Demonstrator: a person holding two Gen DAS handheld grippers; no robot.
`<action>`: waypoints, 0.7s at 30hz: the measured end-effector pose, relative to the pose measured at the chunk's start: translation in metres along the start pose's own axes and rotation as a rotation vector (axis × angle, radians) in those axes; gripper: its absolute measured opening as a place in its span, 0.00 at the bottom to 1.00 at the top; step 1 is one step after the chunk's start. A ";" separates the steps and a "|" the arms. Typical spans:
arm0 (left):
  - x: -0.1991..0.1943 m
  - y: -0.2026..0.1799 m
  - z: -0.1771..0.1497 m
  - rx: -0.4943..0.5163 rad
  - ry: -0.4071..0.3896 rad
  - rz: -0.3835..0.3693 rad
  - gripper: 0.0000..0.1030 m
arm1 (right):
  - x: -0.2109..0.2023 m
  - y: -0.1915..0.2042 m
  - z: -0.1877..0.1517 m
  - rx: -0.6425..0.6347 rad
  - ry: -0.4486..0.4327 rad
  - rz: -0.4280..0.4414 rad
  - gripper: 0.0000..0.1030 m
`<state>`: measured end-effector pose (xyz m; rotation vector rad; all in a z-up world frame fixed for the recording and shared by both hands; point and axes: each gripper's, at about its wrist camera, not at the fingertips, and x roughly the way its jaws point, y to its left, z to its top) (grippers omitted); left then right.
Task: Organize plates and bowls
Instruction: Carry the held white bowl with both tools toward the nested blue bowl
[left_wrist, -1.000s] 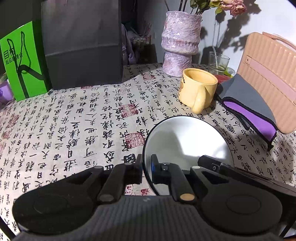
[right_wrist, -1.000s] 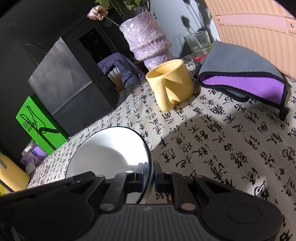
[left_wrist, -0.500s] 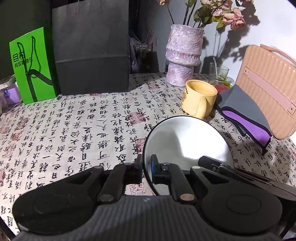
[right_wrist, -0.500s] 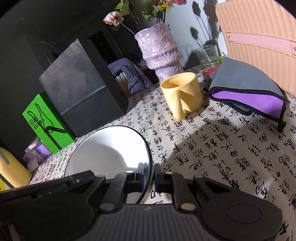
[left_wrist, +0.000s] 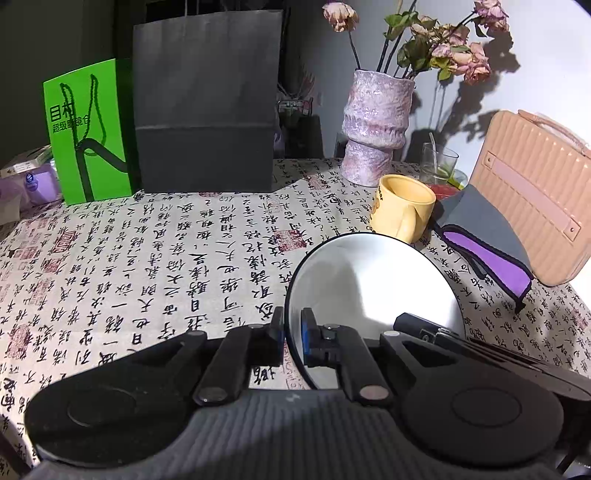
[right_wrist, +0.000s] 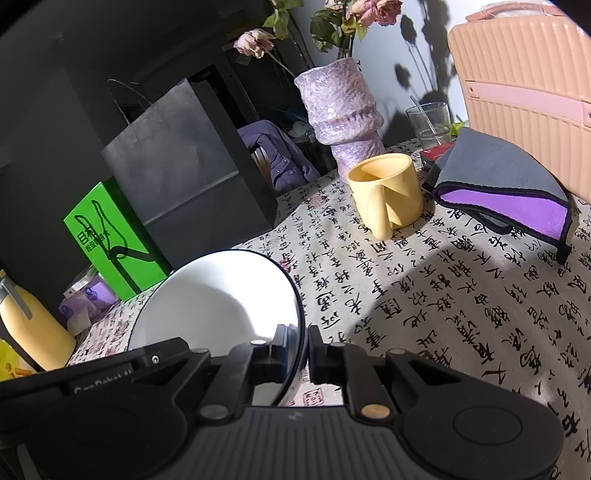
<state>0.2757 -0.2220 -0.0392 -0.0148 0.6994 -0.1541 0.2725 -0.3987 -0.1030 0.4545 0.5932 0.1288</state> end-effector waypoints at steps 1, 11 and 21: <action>-0.003 0.002 -0.001 -0.003 -0.002 0.000 0.08 | -0.002 0.002 -0.001 -0.001 -0.001 0.001 0.10; -0.031 0.019 -0.010 -0.034 -0.025 -0.002 0.08 | -0.023 0.023 -0.009 -0.026 -0.014 0.013 0.10; -0.060 0.036 -0.020 -0.058 -0.051 0.005 0.09 | -0.041 0.046 -0.019 -0.053 -0.025 0.030 0.10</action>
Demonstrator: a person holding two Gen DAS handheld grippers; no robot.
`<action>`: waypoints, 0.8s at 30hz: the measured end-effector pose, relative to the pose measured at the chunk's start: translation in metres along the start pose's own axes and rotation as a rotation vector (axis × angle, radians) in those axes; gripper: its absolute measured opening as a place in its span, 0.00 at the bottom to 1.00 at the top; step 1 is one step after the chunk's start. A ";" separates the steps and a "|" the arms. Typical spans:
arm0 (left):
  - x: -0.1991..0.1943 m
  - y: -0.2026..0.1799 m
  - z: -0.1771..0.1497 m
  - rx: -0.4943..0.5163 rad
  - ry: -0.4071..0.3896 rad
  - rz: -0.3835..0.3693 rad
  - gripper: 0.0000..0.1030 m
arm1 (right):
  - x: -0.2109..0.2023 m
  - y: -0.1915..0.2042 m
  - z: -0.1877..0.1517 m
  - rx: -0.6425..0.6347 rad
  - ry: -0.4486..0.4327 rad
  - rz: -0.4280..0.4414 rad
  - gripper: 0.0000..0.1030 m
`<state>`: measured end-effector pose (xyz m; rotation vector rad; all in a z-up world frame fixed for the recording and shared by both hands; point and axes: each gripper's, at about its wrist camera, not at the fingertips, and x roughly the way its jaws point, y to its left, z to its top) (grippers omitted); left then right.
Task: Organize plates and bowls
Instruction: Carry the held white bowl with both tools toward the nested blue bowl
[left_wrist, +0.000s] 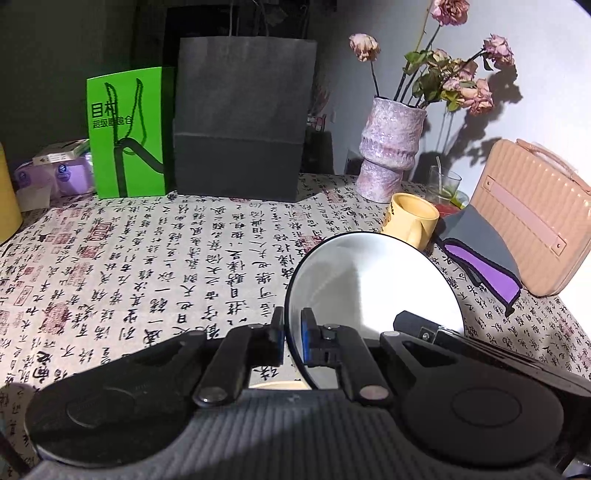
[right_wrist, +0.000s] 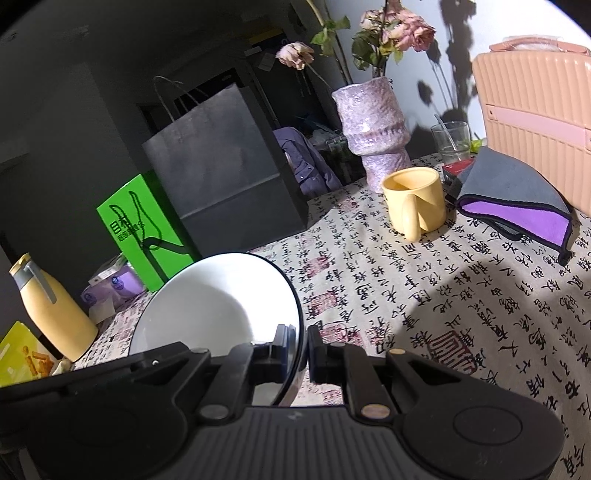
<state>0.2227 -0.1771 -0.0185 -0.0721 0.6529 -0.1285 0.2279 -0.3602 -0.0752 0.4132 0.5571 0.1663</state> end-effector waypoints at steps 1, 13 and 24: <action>-0.003 0.003 0.000 -0.003 -0.002 0.001 0.09 | -0.002 0.003 -0.001 -0.003 -0.001 0.002 0.10; -0.041 0.033 -0.006 -0.037 -0.049 0.025 0.09 | -0.019 0.038 -0.011 -0.044 -0.022 0.041 0.10; -0.068 0.061 -0.014 -0.076 -0.080 0.032 0.09 | -0.032 0.072 -0.025 -0.082 -0.028 0.061 0.10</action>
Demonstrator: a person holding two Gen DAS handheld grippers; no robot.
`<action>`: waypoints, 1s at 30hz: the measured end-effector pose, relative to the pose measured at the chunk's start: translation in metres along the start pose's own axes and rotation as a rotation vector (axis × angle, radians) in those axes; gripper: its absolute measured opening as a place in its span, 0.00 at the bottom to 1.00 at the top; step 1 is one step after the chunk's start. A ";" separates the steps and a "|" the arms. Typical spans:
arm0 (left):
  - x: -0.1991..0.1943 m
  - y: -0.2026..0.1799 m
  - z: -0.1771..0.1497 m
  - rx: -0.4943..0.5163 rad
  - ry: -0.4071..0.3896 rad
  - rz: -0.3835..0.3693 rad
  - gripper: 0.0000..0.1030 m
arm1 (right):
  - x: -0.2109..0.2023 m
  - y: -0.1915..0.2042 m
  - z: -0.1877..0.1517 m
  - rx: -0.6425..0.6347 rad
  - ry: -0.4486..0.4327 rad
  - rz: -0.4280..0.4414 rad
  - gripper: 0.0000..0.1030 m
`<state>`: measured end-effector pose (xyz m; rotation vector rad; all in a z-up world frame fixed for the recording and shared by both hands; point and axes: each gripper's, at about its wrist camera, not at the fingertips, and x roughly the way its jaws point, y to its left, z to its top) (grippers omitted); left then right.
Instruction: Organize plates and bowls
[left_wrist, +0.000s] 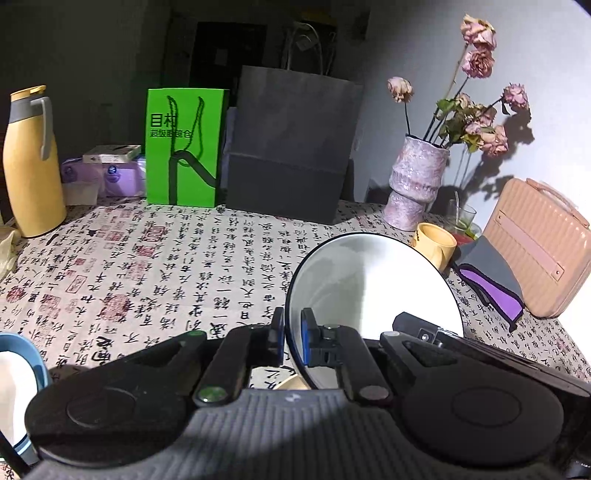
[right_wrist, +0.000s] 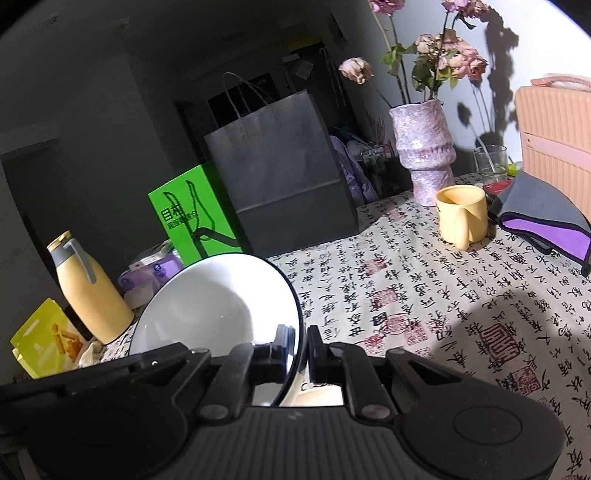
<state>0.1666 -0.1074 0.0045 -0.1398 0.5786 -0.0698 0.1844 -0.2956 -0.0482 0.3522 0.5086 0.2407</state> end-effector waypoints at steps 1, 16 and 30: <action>-0.002 0.003 0.000 -0.004 -0.003 0.001 0.09 | -0.001 0.003 -0.001 -0.003 0.000 0.002 0.10; -0.030 0.052 -0.006 -0.068 -0.028 0.024 0.09 | -0.005 0.050 -0.018 -0.059 0.013 0.037 0.10; -0.051 0.096 -0.016 -0.113 -0.048 0.050 0.09 | -0.003 0.093 -0.036 -0.100 0.030 0.074 0.10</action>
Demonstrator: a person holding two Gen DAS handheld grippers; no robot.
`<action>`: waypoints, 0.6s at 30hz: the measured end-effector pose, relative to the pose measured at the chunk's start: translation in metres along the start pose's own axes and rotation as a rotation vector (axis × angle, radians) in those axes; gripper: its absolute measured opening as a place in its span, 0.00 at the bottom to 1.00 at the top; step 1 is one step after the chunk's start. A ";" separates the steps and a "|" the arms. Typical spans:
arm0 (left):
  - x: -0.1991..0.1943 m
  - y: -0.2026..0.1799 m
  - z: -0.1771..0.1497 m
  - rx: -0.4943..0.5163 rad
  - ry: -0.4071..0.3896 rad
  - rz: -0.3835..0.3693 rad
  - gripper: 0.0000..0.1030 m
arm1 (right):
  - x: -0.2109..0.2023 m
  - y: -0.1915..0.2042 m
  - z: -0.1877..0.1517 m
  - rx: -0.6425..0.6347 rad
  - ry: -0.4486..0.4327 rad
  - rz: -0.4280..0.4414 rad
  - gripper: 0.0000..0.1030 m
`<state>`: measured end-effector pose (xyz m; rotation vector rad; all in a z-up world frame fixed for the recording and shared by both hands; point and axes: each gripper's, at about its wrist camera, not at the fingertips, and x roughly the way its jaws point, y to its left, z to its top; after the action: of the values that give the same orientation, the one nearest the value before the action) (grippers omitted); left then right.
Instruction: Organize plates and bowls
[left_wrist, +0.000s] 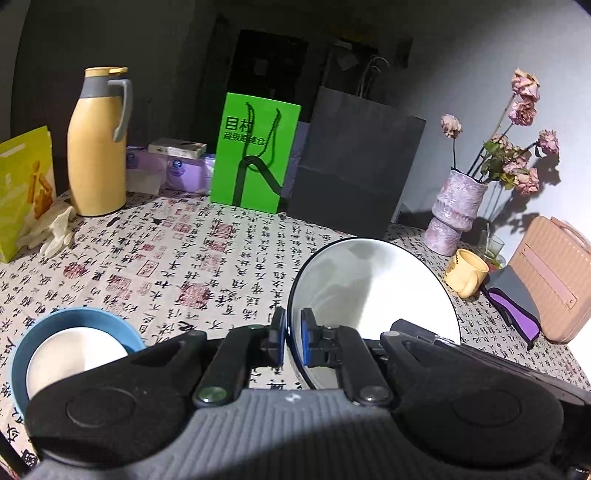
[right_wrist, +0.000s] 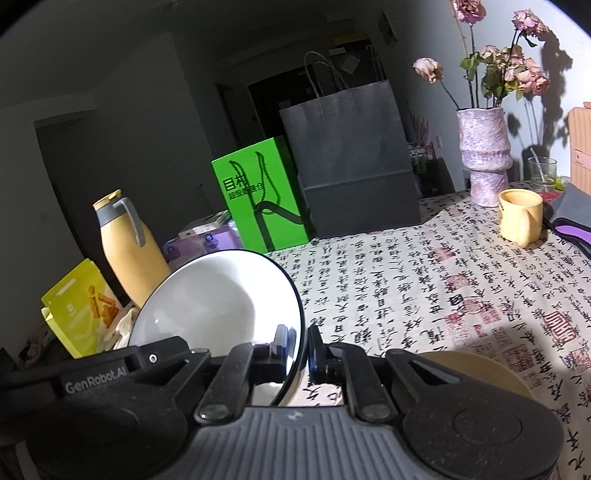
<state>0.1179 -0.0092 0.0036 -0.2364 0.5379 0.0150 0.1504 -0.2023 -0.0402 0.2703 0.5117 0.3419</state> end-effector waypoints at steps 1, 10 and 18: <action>-0.001 0.003 0.000 -0.003 -0.001 0.002 0.09 | 0.000 0.003 -0.001 -0.003 0.002 0.002 0.10; -0.013 0.033 -0.001 -0.034 -0.016 0.019 0.09 | 0.005 0.032 -0.008 -0.030 0.013 0.028 0.10; -0.020 0.062 -0.002 -0.062 -0.024 0.043 0.09 | 0.013 0.057 -0.016 -0.042 0.031 0.056 0.10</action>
<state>0.0950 0.0514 -0.0010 -0.2851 0.5193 0.0761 0.1381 -0.1425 -0.0402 0.2392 0.5272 0.4110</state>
